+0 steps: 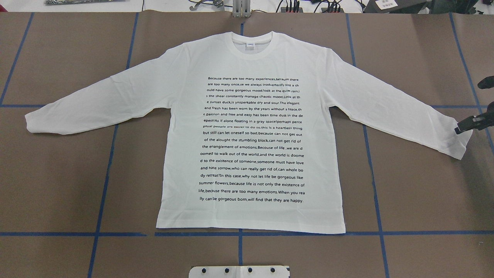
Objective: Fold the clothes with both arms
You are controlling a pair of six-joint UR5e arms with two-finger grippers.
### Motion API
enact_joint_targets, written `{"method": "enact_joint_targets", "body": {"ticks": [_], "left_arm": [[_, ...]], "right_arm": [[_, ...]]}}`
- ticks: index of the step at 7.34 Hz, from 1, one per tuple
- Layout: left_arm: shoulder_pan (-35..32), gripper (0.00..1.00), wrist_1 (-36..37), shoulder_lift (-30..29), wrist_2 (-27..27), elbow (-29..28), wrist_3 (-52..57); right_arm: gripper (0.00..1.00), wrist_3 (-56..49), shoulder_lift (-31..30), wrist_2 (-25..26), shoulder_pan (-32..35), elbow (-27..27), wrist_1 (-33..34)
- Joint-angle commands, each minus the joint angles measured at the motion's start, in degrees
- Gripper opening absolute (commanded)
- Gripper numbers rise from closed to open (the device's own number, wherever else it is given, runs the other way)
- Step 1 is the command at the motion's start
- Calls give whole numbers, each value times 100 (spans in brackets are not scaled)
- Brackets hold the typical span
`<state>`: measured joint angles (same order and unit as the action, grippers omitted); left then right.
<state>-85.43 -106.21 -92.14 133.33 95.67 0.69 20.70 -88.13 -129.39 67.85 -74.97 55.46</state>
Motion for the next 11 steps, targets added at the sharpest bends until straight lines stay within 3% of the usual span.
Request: {"method": "enact_joint_targets", "body": {"ticks": [1,2,5,8,10,11], "left_arm": [[0,100,4,-24,0,13,-7],[0,100,4,-41,0,4,-25],[9,100,4,-85,-9,-5,-42],[0,99,13,-112,-9,-5,-51],[0,99,13,-112,0,-13,-42],[0,99,4,-112,0,-31,-42]], "right_arm": [[34,4,-11,-7,0,-9,0],[19,4,6,-7,0,-17,0],[0,22,33,-33,-9,-96,0],[0,231,77,-1032,140,-612,44],[0,1428,76,-1526,185,-1498,44],[0,2011,199,-1528,167,-1825,53]]}}
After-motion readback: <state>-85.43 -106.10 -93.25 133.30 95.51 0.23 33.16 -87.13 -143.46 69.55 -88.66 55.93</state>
